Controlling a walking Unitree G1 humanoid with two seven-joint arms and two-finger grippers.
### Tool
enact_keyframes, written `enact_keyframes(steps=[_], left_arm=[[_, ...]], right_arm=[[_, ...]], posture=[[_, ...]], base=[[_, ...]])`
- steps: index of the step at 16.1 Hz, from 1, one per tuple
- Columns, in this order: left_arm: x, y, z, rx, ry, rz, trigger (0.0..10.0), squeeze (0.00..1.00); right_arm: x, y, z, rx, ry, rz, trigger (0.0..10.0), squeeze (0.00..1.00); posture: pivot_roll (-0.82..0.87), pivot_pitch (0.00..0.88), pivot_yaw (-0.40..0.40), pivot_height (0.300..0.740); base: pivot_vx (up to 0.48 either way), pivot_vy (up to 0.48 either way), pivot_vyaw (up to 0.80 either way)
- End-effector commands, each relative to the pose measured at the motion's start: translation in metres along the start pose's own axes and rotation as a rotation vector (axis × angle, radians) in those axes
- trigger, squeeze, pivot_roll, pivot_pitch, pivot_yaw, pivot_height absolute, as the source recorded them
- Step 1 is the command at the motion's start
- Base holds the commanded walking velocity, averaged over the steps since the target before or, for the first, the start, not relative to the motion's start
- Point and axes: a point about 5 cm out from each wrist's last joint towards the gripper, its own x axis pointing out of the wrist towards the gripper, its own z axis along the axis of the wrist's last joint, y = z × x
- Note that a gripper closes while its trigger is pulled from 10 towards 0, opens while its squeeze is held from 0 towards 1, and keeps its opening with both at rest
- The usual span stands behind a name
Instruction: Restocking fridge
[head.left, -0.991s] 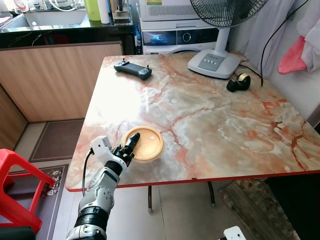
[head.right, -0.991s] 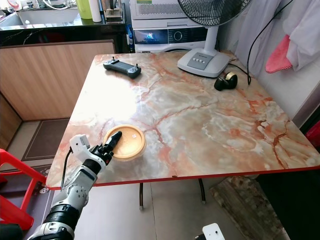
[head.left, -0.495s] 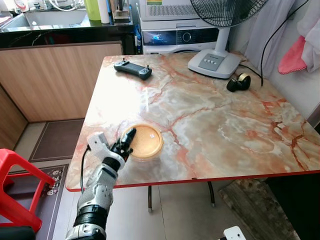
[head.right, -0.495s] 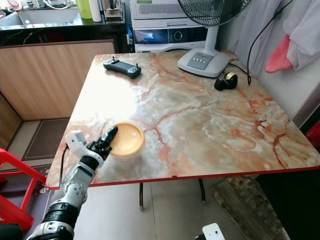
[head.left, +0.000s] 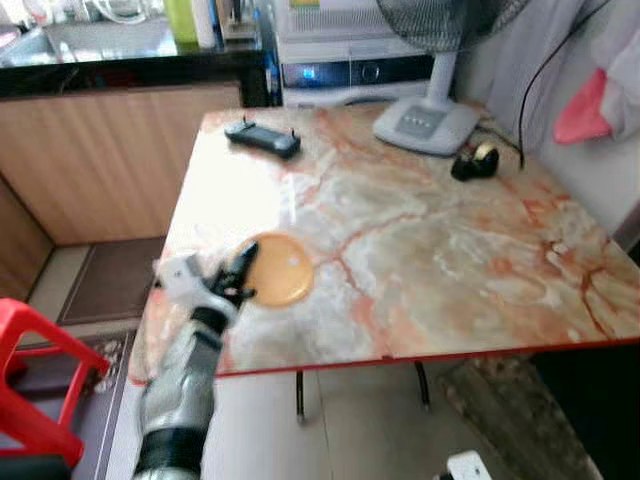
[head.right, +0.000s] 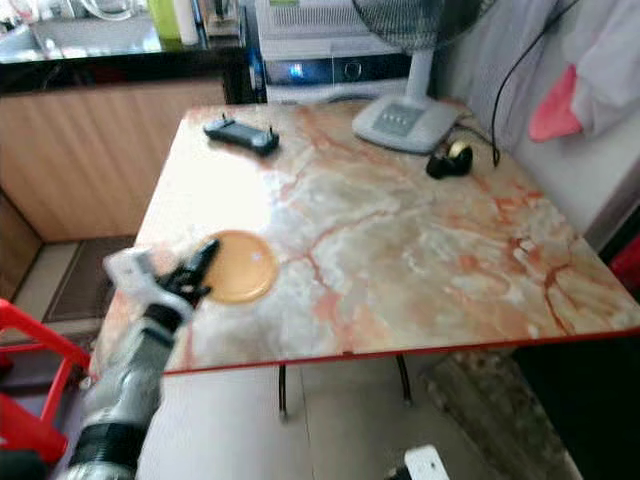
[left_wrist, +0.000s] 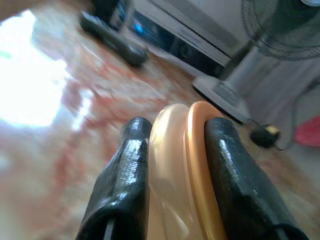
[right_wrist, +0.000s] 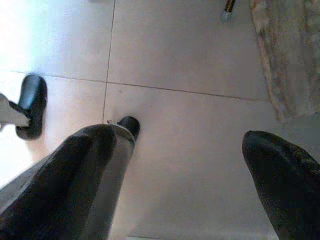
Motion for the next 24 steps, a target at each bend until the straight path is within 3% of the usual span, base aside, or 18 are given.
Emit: enact_keyframes(steps=[1,4,6,9,13,24], left_arm=[[-0.001,-0.002,0.014,0.087,-0.031,-0.003,10.0,0.0],[-0.011,0.001,0.03,0.395,-0.043,0.01,10.0,0.0],[-0.007,-0.007,0.038,0.439,-0.079,0.013,10.0,0.0],[-0.003,-0.02,0.03,0.525,-0.063,-0.038,10.0,0.0],[-0.004,-0.027,0.029,0.553,-0.078,-0.045,10.0,0.0],[-0.005,-0.033,0.025,0.616,-0.093,-0.076,10.0,0.0]], right_arm=[[0.0,0.001,-0.001,0.039,-0.003,-0.007,10.0,0.0],[0.001,0.005,-0.001,0.075,-0.005,-0.006,10.0,0.0],[0.001,0.007,-0.001,0.139,-0.02,-0.018,10.0,0.0],[0.001,0.008,-0.002,0.157,-0.023,-0.024,10.0,0.0],[0.001,0.008,-0.004,0.151,-0.007,-0.022,10.0,0.0],[0.001,0.009,-0.006,0.122,0.0,-0.008,10.0,0.0]], posture=[[-0.01,0.0,0.013,0.74],[0.02,0.0,0.025,0.74],[0.01,0.0,0.037,0.74],[0.0,0.0,0.053,0.74],[0.0,0.0,0.048,0.74],[0.0,0.0,0.045,0.74]], base=[[0.0,0.0,0.0],[0.0,0.0,0.0],[0.0,0.0,0.0],[0.0,0.0,0.0],[0.0,0.0,-0.11],[0.0,0.0,-0.8]])
